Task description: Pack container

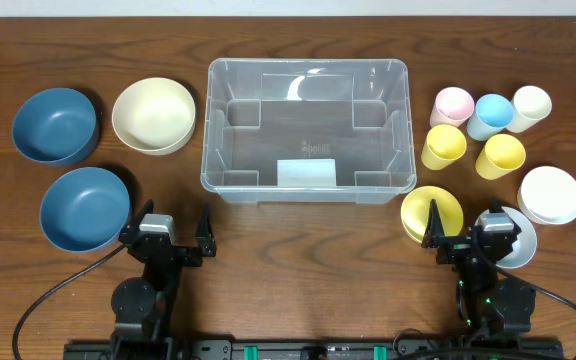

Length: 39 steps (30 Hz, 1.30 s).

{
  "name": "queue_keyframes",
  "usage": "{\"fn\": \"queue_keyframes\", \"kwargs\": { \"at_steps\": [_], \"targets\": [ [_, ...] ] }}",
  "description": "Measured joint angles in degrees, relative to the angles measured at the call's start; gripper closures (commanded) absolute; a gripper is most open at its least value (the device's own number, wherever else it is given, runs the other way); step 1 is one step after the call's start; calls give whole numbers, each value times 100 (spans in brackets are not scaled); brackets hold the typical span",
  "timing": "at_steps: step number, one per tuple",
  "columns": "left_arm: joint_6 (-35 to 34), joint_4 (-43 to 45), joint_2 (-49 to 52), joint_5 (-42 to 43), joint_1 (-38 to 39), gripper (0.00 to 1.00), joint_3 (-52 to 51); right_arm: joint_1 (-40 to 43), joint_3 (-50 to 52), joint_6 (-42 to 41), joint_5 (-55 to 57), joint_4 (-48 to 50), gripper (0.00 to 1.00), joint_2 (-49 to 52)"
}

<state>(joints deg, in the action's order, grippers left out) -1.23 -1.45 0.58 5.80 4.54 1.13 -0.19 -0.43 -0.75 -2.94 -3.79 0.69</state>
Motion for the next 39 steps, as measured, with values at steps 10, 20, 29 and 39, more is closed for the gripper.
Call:
{"fn": "queue_keyframes", "kwargs": {
  "at_steps": [10, 20, 29, 39],
  "targets": [
    [2, 0, 0, 0, 0, 2, 0, 0, 0, 0, 0, 0, 1, 0],
    [0, 0, 0, 0, 0, 2, 0, 0, 0, 0, 0, 0, 1, 0],
    [2, 0, 0, 0, 0, 2, 0, 0, 0, 0, 0, 0, 1, 0],
    [0, 0, 0, 0, 0, 2, 0, 0, -17, 0, -289, -31, 1, 0]
  ]
}}
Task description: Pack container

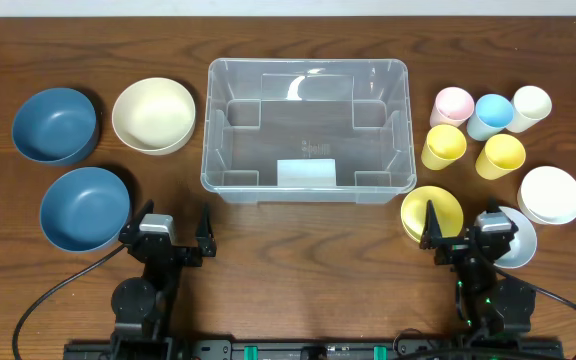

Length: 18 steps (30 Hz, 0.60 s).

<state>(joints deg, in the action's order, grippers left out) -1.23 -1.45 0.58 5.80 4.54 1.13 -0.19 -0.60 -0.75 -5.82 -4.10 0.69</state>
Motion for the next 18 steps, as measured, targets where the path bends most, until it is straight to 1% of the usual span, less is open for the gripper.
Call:
{"fn": "queue_keyframes", "kwargs": {
  "at_steps": [3, 6, 11, 14, 18],
  "targets": [
    [0, 0, 0, 0, 0, 2, 0, 0, -157, 2, -297, -221, 1, 0],
    [-2, 0, 0, 0, 0, 2, 0, 0, -590, 2, -540, -575, 1, 4],
    [0, 0, 0, 0, 0, 2, 0, 0, -2072, 22, -601, -1565, 1, 17],
    [0, 2, 0, 0, 0, 2, 0, 0, -3027, 83, -505, -2400, 1, 129],
    [0, 2, 0, 0, 0, 2, 0, 0, -4107, 166, -470, -3862, 1, 717]
  ]
}}
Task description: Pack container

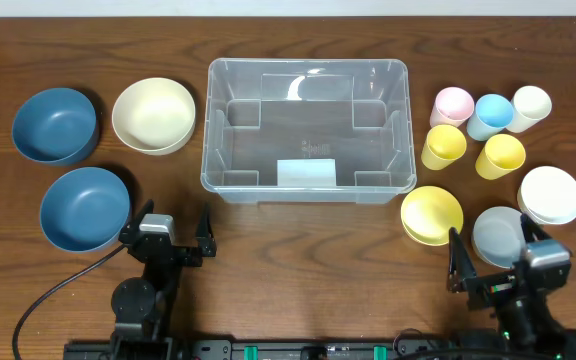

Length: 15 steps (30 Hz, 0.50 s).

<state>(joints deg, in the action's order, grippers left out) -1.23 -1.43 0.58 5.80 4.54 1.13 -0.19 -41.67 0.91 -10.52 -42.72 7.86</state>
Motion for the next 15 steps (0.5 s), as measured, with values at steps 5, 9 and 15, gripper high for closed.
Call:
{"fn": "queue_keyframes", "kwargs": {
  "at_steps": [5, 9, 15],
  "targets": [
    [0, -2, 0, 0, 0, 2, 0, 0, -531, 24, -382, -1386, 1, 850],
    [2, -2, 0, 0, 0, 2, 0, 0, -533, 22, -1147, -1617, 1, 1178],
    [0, -2, 0, 0, 0, 2, 0, 0, -538, 17, -2149, -1235, 1, 1255]
  ]
}}
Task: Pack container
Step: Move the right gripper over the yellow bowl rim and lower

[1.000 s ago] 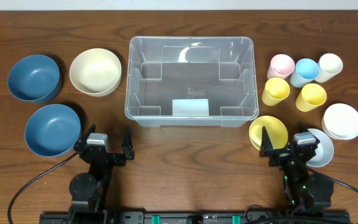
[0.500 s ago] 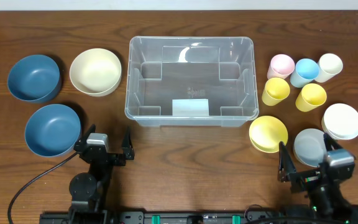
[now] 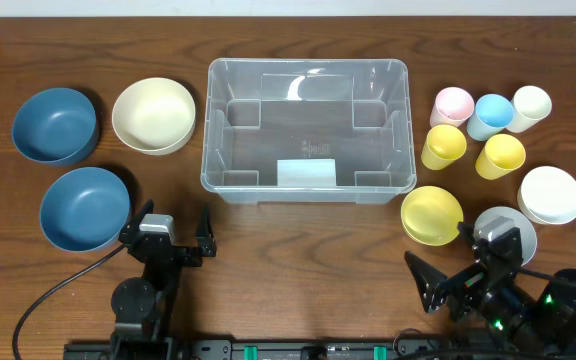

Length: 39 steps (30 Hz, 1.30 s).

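Note:
A clear plastic container [image 3: 308, 130] stands empty at the table's middle, apart from a label on its floor. To its left lie two blue bowls [image 3: 55, 124] [image 3: 85, 208] and a cream bowl [image 3: 153, 115]. To its right stand several cups: pink [image 3: 452, 104], light blue [image 3: 492, 114], white [image 3: 531, 106] and two yellow [image 3: 444, 146] [image 3: 500, 155]. Also on the right are a white bowl [image 3: 550, 194], a yellow bowl [image 3: 432, 215] and a grey bowl [image 3: 514, 226]. My left gripper [image 3: 176, 228] stands open at the front left. My right gripper [image 3: 440, 262] is open and empty, turned leftward just in front of the yellow bowl.
Dark wood table [image 3: 308, 240] with bare surface between the two arms. The arm bases and a black rail run along the front edge, and a cable trails from the left arm.
My right arm has turned so its open fingers now point left in front of the yellow bowl; before, it sat further right near the front edge. The left arm and all dishes are unchanged.
At the first two moments both arms rested at the front edge, with the right gripper open over the near edges of the yellow and grey bowls. It then stood back and to the right, uncovering the bowls. Now it is angled leftward. No dish has moved.

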{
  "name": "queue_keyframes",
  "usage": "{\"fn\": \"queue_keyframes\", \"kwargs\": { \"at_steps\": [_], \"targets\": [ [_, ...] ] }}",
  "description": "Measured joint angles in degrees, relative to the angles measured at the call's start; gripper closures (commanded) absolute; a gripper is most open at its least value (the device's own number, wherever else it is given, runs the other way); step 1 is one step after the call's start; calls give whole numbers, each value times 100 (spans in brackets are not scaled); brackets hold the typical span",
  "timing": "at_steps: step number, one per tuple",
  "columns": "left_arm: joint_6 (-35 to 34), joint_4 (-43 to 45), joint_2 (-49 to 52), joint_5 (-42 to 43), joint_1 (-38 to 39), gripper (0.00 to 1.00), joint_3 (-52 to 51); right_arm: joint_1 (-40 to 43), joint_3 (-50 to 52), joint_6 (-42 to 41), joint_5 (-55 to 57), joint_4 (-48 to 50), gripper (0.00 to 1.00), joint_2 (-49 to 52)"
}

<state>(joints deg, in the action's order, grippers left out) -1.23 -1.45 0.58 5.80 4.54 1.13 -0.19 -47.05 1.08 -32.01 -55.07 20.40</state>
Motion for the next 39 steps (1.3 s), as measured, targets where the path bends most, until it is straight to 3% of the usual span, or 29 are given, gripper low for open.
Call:
{"fn": "queue_keyframes", "kwargs": {
  "at_steps": [7, 13, 17, 26, 31, 39],
  "targets": [
    [0, 0, 0, 0, 0, 2, 0, 0, -4, -4, -358, -44, 1, 0],
    [0, 0, 0, 0, 0, 2, 0, 0, -105, -461, -11, -101, 1, 254],
    [0, 0, 0, -2, 0, 2, 0, 0, -879, -776, 348, -476, 1, 1224],
    [0, -2, 0, 0, 0, 2, 0, 0, -3978, -1036, 1534, -3211, 1, 4662],
    [0, -2, 0, 0, 0, 2, 2, 0, -4151, -1058, 1797, -3609, 1, 5495],
    [2, -2, 0, 0, 0, 2, 2, 105, -3652, -1187, 2020, -3477, 1, 5576]
  ]
}}
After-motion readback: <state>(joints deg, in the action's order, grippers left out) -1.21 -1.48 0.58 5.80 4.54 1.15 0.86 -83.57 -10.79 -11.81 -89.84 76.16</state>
